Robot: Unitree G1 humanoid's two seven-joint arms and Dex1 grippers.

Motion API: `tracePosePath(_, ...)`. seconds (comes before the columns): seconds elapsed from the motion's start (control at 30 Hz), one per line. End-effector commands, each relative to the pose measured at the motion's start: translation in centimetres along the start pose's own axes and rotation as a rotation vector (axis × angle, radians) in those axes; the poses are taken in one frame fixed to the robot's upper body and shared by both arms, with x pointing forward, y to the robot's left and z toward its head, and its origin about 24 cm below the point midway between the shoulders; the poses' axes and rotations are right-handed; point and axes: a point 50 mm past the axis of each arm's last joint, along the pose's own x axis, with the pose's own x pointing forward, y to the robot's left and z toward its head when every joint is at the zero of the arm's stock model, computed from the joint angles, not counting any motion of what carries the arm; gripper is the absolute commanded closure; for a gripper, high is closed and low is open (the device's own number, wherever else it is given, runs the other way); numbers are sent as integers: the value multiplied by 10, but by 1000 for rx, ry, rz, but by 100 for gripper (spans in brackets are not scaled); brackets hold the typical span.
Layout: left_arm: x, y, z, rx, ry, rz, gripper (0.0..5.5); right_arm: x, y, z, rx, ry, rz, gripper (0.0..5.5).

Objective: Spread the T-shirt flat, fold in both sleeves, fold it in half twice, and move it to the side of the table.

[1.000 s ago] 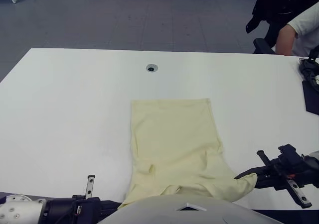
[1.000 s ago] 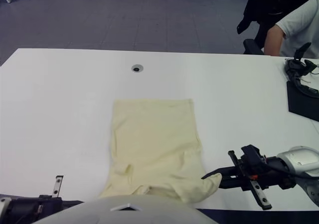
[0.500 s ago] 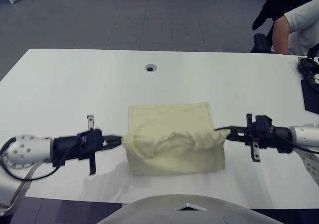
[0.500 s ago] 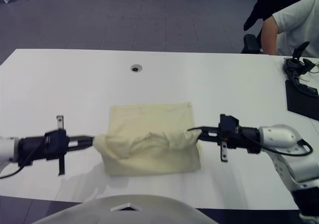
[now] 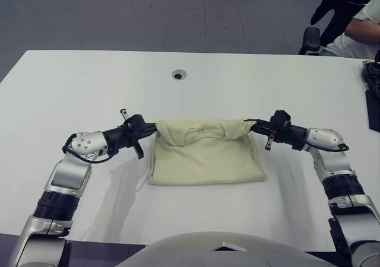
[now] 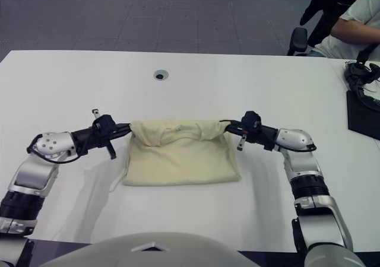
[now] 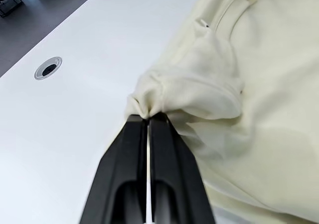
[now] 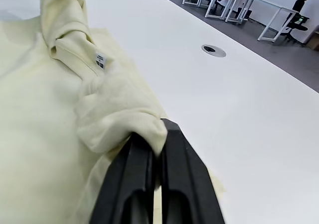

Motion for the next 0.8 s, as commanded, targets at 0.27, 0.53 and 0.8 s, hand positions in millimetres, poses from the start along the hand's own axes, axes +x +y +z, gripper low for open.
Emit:
tracePosePath(0.27, 15, 14, -2, -453, -157, 381, 394, -3, -24, 9, 154, -209, -427, 357)
tracePosePath(0.53, 15, 17, 3, -561, -215, 466, 267, 11, -5, 26, 83, -221, -276, 234)
tracePosePath(0.8, 5, 10, 19, -371, -214, 498, 129, 38, 14, 9, -454, 190, -18, 101)
